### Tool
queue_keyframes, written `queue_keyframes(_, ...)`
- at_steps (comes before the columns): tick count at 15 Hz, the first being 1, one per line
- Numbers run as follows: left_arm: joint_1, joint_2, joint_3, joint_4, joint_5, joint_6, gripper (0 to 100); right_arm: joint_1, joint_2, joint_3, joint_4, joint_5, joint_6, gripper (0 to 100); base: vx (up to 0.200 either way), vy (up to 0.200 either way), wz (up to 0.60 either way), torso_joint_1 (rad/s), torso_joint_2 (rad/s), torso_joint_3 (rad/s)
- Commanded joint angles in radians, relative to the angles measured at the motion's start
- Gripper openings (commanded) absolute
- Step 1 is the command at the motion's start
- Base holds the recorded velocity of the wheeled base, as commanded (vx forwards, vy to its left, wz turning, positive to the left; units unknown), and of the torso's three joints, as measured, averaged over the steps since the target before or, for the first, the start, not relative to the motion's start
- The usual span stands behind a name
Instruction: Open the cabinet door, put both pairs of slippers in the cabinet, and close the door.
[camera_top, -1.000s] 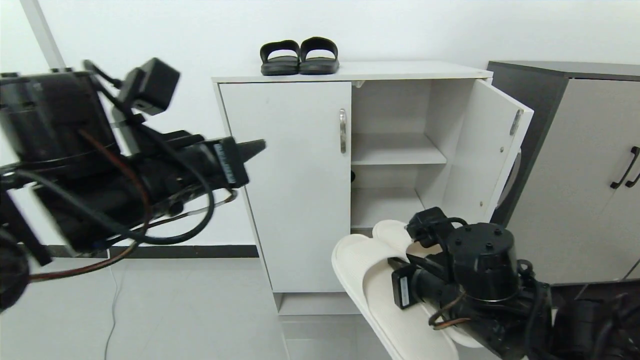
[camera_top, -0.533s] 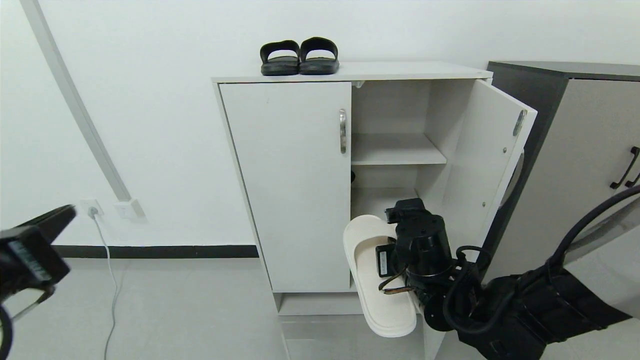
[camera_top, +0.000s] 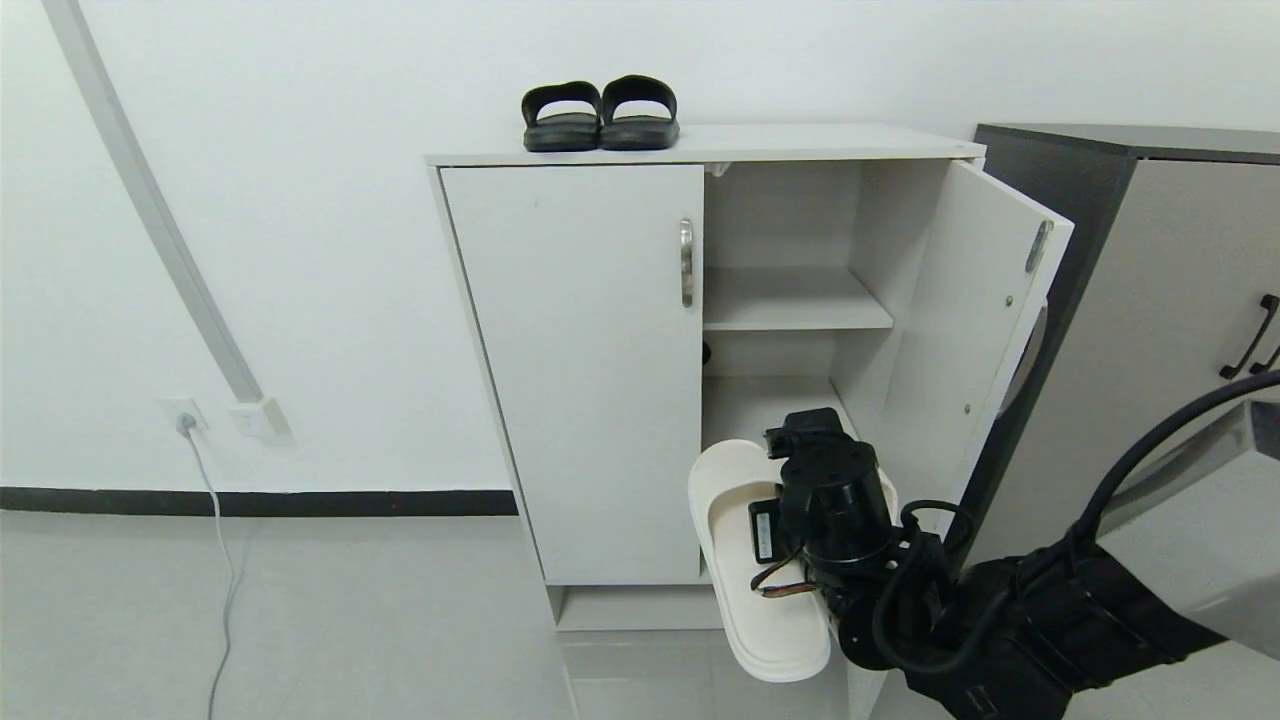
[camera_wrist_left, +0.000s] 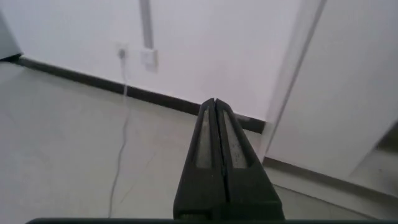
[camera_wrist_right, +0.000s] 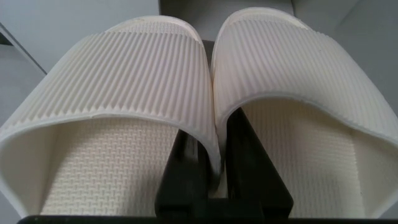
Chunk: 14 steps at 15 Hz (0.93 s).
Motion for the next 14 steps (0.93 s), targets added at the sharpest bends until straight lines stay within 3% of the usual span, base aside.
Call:
queue_keyframes(1, 0.004, -0.192, 0.079, 0.018, -0.113, 0.03, 0, 0.0, 0.0, 0.003, -0.002, 0.0, 0.0, 0, 0.0, 0.0, 0.0, 0.0, 0.0, 0.0)
queue_keyframes(2, 0.004, -0.192, 0.079, 0.018, -0.238, 0.031, 0, 0.0, 0.002, 0.005, -0.003, 0.0, 0.0, 0, 0.0, 0.0, 0.0, 0.0, 0.0, 0.0)
queue_keyframes(3, 0.004, -0.192, 0.079, 0.019, -0.287, 0.033, 0, 0.0, 0.002, 0.006, -0.003, 0.0, 0.0, 0, 0.0, 0.0, 0.0, 0.0, 0.0, 0.0)
queue_keyframes(4, 0.004, -0.19, 0.079, 0.054, -0.434, 0.037, 0, 0.0, 0.005, 0.008, -0.003, 0.0, 0.0, 0, 0.0, 0.0, 0.0, 0.0, 0.0, 0.0)
queue_keyframes(5, 0.004, -0.19, 0.075, 0.073, -0.514, 0.036, 0, 0.0, 0.009, 0.009, -0.005, 0.0, 0.0, 0, 0.0, 0.0, 0.0, 0.0, 0.0, 0.0)
queue_keyframes(11, 0.004, -0.19, 0.079, 0.064, -0.503, 0.039, 0, 0.0, 0.04, -0.041, -0.009, -0.015, 0.001, 0, 0.0, 0.0, 0.0, 0.0, 0.0, 0.0)
queue_keyframes(14, 0.004, -0.19, 0.079, 0.064, -0.506, 0.05, 0, 0.0, 0.055, -0.205, 0.074, -0.081, 0.001, 0, 0.0, 0.0, 0.0, 0.0, 0.0, 0.0)
